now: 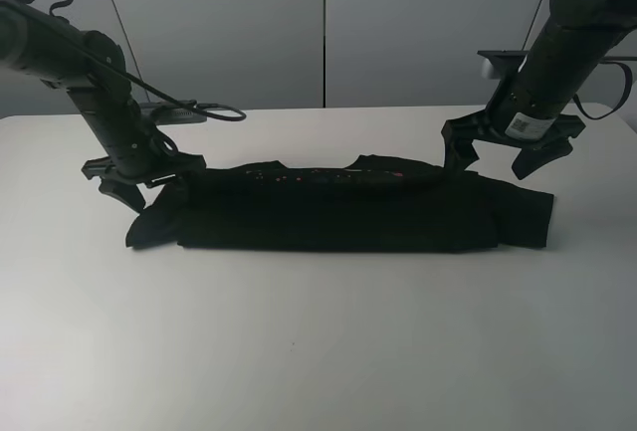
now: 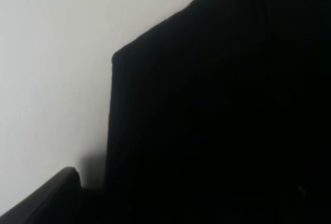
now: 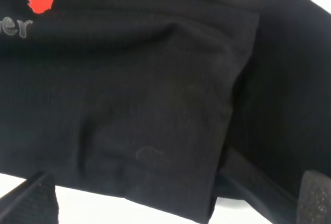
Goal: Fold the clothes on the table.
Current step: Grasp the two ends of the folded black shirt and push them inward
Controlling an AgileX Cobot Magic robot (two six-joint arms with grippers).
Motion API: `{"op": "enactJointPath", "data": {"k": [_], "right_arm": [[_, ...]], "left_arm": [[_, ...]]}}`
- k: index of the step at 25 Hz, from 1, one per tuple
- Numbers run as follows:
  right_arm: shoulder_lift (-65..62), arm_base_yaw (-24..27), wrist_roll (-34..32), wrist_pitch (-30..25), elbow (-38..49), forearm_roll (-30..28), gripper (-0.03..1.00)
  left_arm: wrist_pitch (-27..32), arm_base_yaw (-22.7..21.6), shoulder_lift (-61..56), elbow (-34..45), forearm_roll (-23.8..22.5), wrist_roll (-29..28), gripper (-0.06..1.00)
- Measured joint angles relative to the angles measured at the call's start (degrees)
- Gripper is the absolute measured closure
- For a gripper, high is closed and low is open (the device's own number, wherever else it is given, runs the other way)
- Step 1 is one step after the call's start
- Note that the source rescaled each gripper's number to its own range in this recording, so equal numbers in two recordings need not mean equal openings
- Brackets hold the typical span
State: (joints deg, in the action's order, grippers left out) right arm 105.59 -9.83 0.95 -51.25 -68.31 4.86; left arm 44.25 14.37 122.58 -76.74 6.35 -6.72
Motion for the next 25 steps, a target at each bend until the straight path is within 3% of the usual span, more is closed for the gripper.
{"op": "enactJointPath", "data": {"k": [6, 12, 21, 25], "right_arm": [[0.0, 0.1, 0.0, 0.0, 0.0, -0.2, -0.03], [2.0, 3.5, -1.0, -0.7, -0.2, 0.2, -0.03], [3.1, 3.9, -0.5, -1.0, -0.2, -3.4, -0.03], [3.1, 3.9, -1.6, 1.5, -0.4, -5.2, -0.03]], "left_arm": [[-0.1, 0.0, 1.0, -0.3, 0.3, -0.5, -0.05], [1.3, 0.0, 1.6, -1.1, 0.3, -0.5, -0.05], [1.8, 0.0, 1.9, -1.6, 0.3, -0.6, -0.05], [1.9, 0.0, 1.9, -1.7, 0.1, -0.6, -0.05]]}}
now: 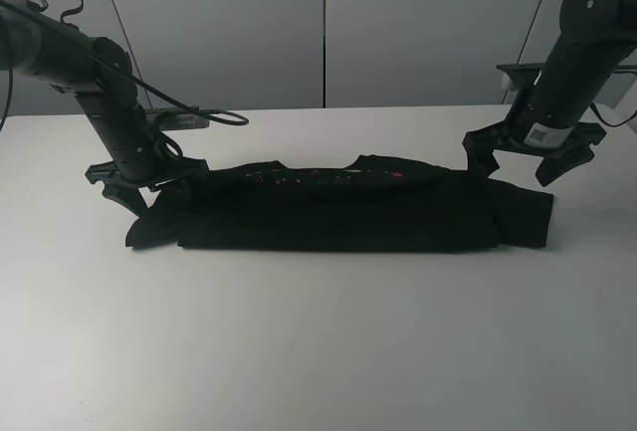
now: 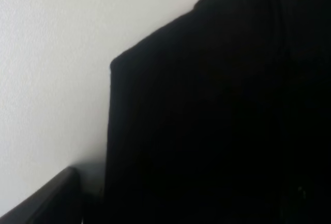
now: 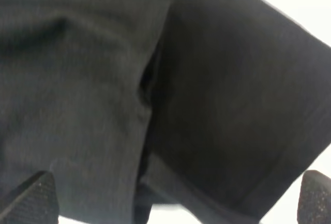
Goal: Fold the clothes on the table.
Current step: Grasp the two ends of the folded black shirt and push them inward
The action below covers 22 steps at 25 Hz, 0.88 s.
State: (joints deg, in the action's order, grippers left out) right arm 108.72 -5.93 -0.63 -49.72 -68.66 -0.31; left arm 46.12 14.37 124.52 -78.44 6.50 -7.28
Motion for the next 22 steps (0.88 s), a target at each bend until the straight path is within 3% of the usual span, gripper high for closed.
{"op": "enactJointPath", "data": {"k": [22], "right_arm": [[9.0, 0.0, -0.7, 5.8, -0.1, -1.5, -0.03]], "left_arm": [[0.1, 0.0, 0.1, 0.0, 0.0, 0.0, -0.05]]}}
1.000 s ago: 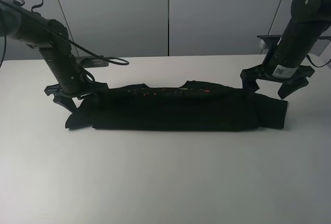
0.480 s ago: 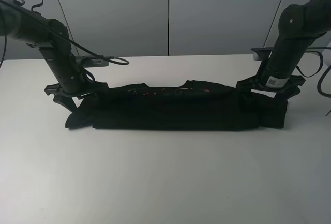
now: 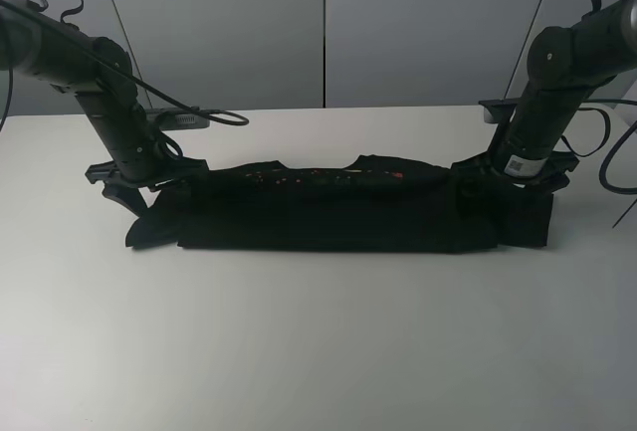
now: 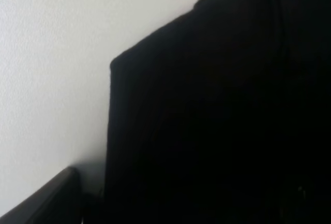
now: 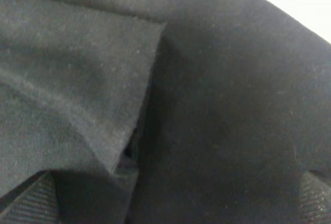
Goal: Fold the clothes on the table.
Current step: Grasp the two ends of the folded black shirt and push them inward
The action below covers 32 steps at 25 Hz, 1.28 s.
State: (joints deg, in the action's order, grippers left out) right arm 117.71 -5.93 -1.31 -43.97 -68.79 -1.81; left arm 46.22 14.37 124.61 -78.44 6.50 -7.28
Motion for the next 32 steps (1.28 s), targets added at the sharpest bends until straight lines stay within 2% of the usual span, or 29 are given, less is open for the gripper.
{"op": "enactJointPath", "data": {"k": [8, 24, 27, 32], "right_arm": [[2.2, 0.0, -0.6, -0.5, -0.4, 0.2, -0.03], [2.9, -0.8, 1.7, -0.2, -0.7, 4.5, -0.02], [4.0, -2.0, 2.0, -0.2, -1.1, 4.5, 0.06], [4.6, -3.4, 2.3, -0.1, -1.5, 5.6, 0.34]], "left_arm": [[0.0, 0.0, 0.0, 0.0, 0.0, 0.1, -0.05], [0.0, 0.0, 0.0, 0.0, 0.0, 0.6, -0.05], [0.0, 0.0, 0.0, 0.0, 0.0, 0.9, -0.05], [0.0, 0.0, 0.0, 0.0, 0.0, 1.0, -0.05]]}}
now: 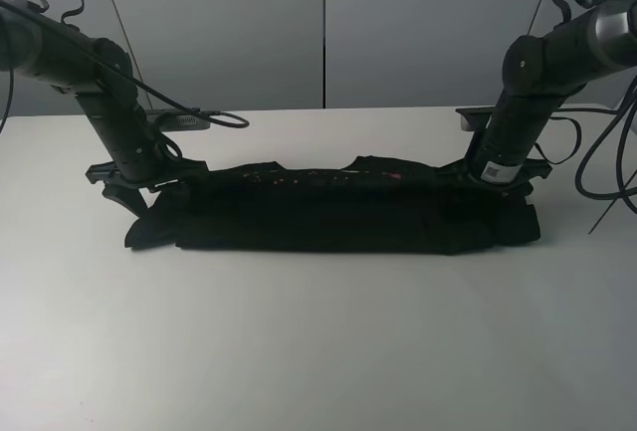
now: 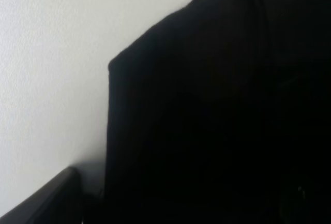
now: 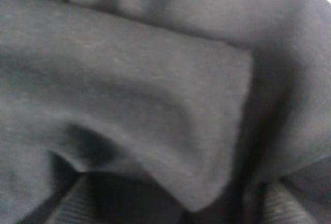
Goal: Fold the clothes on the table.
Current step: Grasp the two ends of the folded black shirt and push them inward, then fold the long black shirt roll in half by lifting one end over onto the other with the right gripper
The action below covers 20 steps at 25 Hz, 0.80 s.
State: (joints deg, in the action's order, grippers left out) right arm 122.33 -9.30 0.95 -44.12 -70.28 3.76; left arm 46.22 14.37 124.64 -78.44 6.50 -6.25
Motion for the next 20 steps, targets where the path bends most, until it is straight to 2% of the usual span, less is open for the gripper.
{"op": "enactJointPath", "data": {"k": [2, 6, 7, 16, 20], "right_arm": [[0.0, 0.0, 0.0, 0.6, 0.0, 0.4, 0.45], [0.1, 0.0, 0.0, 1.4, 0.0, 3.8, 0.8], [0.1, 0.0, 0.0, 1.4, 0.0, 4.5, 0.84], [-0.6, 0.0, 1.5, 0.8, 0.0, 4.8, 0.84], [-2.4, -0.5, 2.4, -1.9, 0.8, 6.5, 0.84]], "left_arm": [[0.0, 0.0, 0.0, 0.0, 0.0, 0.0, -0.05], [0.0, 0.0, 0.0, 0.0, 0.0, 0.1, -0.05], [0.0, 0.0, 0.0, 0.0, 0.0, 0.1, -0.05], [-0.1, 0.0, 0.0, 0.0, 0.0, 0.2, -0.05], [0.0, 0.0, 0.0, 0.0, 0.0, 0.2, -0.05]]}}
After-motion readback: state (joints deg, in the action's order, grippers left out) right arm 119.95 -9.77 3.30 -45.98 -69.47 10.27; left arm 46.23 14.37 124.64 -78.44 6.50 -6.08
